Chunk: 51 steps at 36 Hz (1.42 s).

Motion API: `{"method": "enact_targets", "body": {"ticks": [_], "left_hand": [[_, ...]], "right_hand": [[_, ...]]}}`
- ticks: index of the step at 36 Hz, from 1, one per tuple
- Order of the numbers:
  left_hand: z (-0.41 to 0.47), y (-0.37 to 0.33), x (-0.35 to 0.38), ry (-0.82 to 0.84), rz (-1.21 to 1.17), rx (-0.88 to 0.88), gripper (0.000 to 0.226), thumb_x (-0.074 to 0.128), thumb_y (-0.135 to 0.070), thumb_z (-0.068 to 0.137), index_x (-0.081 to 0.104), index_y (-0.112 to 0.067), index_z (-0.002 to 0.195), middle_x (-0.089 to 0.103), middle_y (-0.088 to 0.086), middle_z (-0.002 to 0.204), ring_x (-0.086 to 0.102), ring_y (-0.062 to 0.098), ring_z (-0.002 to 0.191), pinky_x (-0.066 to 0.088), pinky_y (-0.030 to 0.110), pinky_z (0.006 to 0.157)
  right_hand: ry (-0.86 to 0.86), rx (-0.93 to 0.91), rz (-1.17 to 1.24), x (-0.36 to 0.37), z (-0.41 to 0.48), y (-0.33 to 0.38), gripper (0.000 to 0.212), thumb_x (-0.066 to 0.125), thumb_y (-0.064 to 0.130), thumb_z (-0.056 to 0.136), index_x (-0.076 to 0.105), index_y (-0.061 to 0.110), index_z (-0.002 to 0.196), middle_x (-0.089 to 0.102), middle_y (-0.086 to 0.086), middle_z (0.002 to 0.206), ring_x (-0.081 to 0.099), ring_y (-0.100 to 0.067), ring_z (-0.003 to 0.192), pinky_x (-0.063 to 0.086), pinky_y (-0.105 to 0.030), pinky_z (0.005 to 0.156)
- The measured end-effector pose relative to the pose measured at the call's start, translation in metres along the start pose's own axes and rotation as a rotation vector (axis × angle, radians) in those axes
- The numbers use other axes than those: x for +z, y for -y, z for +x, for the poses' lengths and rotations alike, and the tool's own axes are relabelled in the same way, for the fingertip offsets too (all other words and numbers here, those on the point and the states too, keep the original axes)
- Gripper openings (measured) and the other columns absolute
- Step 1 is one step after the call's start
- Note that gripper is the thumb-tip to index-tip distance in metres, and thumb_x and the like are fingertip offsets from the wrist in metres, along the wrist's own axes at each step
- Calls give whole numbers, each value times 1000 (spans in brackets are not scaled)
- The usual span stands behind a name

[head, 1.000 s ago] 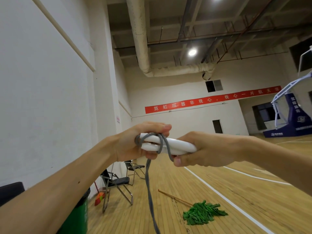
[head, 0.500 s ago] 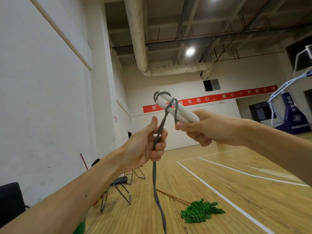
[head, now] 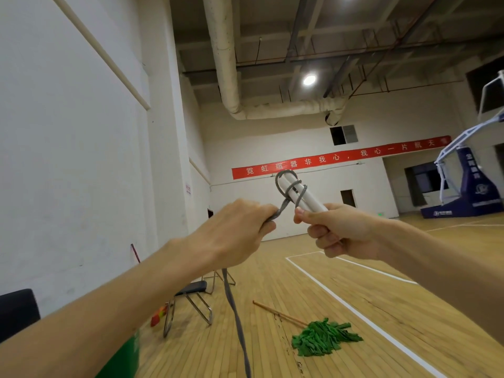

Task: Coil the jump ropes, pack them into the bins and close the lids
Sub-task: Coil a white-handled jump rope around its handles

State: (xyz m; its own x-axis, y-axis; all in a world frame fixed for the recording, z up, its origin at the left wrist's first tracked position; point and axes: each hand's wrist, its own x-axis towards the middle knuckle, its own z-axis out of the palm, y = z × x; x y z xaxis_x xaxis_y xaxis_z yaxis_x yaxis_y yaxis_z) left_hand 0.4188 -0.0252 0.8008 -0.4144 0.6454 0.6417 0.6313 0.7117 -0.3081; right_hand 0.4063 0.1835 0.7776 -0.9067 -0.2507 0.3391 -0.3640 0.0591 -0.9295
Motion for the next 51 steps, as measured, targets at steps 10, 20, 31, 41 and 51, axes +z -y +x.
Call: {"method": "enact_targets", "body": {"ticks": [10, 20, 31, 41, 51], "left_hand": [[10, -3, -40, 72, 438, 451, 21, 64, -15, 95, 67, -10, 115, 66, 4, 108, 65, 16, 82, 57, 27, 72], [19, 12, -61, 14, 153, 401, 15, 65, -24, 93, 76, -15, 96, 50, -23, 77, 53, -6, 67, 44, 10, 67], [18, 17, -61, 222, -372, 66, 12, 69, -23, 90, 73, -32, 82, 69, -15, 71, 60, 2, 66, 45, 16, 64], [4, 26, -52, 487, -893, -16, 23, 57, -27, 89, 79, -21, 85, 71, -2, 74, 60, 8, 60, 48, 18, 54], [8, 55, -31, 267, -954, -82, 45, 79, -31, 71, 62, -16, 109, 67, 4, 106, 66, 20, 98, 55, 35, 79]], "right_hand": [[79, 25, -234, 24, -3, -8, 24, 60, 34, 100, 51, 12, 105, 38, 4, 65, 28, -7, 51, 30, -20, 47], [220, -19, -428, 40, -21, 0, 21, 58, 35, 100, 53, 15, 101, 38, 4, 65, 31, -8, 53, 34, -20, 48], [382, -61, -534, 41, -43, 9, 23, 55, 34, 102, 50, 12, 99, 38, 2, 66, 33, -9, 53, 36, -20, 48], [477, -205, -592, 42, -57, 12, 39, 56, 31, 99, 52, -7, 108, 43, 0, 66, 37, -10, 52, 38, -20, 47], [469, -308, -335, 44, -53, 6, 61, 58, 43, 88, 53, -9, 119, 42, 8, 61, 35, -8, 51, 35, -21, 49]]}}
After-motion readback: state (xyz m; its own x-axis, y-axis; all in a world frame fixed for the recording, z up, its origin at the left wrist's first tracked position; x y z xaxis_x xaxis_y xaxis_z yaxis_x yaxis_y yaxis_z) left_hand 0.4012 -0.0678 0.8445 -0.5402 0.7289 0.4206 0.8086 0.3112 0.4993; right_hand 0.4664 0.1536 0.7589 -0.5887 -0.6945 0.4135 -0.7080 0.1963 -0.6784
